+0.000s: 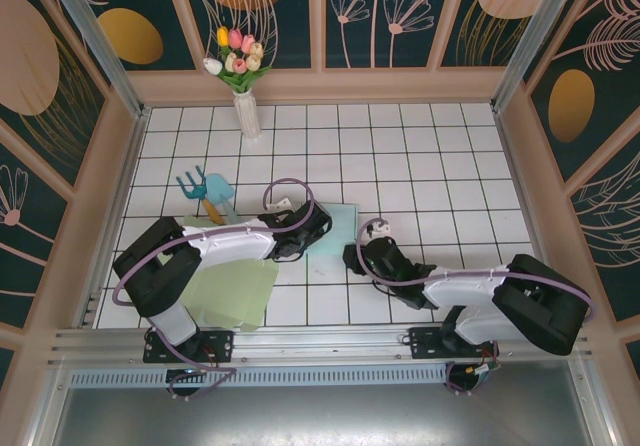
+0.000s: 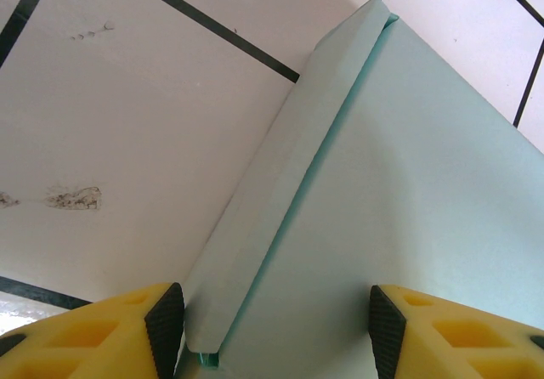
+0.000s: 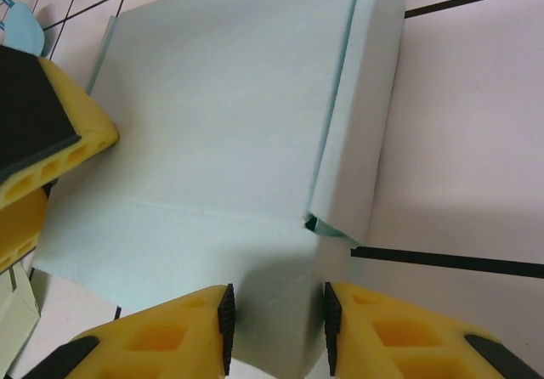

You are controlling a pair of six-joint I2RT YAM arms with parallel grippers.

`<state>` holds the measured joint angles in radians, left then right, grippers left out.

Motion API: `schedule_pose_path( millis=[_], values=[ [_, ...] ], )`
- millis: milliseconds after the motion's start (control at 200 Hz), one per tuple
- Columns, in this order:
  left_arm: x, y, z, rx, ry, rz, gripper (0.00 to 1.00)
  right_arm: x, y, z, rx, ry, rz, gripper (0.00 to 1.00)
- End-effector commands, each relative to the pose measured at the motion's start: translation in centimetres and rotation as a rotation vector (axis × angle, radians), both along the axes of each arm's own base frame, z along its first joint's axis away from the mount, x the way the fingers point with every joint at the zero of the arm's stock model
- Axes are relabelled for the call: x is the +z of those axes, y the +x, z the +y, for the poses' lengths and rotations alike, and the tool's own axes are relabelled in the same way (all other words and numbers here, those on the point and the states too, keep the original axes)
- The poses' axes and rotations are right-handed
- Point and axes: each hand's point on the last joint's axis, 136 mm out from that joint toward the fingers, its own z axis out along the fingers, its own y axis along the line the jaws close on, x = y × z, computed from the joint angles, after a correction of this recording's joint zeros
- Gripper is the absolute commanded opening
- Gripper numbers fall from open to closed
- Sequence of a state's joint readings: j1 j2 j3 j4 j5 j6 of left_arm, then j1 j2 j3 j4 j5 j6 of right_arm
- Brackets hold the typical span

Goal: Fold the paper box

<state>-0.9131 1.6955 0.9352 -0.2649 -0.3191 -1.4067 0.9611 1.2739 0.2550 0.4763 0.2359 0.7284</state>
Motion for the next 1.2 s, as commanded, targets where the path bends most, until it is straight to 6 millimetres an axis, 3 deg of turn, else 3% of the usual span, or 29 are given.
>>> schedule_pose_path(
  millis=[0,405,605,1196],
  values=[
    [-5.2,-3.9,4.3,-0.021,0.197,0.186,0.60,0.3,-0.6,0.4,0.065,-0.005,-0.064,0.36],
    [-5.9,-4.1,4.3,-0.030,0.206,0.204,0.59,0.4,-1.8,0.9,0.185,0.021,-0.161,0.35],
    [-5.9,-4.0,4.1,-0.033,0.206,0.205,0.59,1.6,-2.2,1.7,0.218,0.074,-0.167,0.35],
    [-5.7,-3.7,4.4,-0.029,0.227,0.190,0.59,2.9,0.3,-3.0,-0.017,0.030,-0.125,0.47]
  ],
)
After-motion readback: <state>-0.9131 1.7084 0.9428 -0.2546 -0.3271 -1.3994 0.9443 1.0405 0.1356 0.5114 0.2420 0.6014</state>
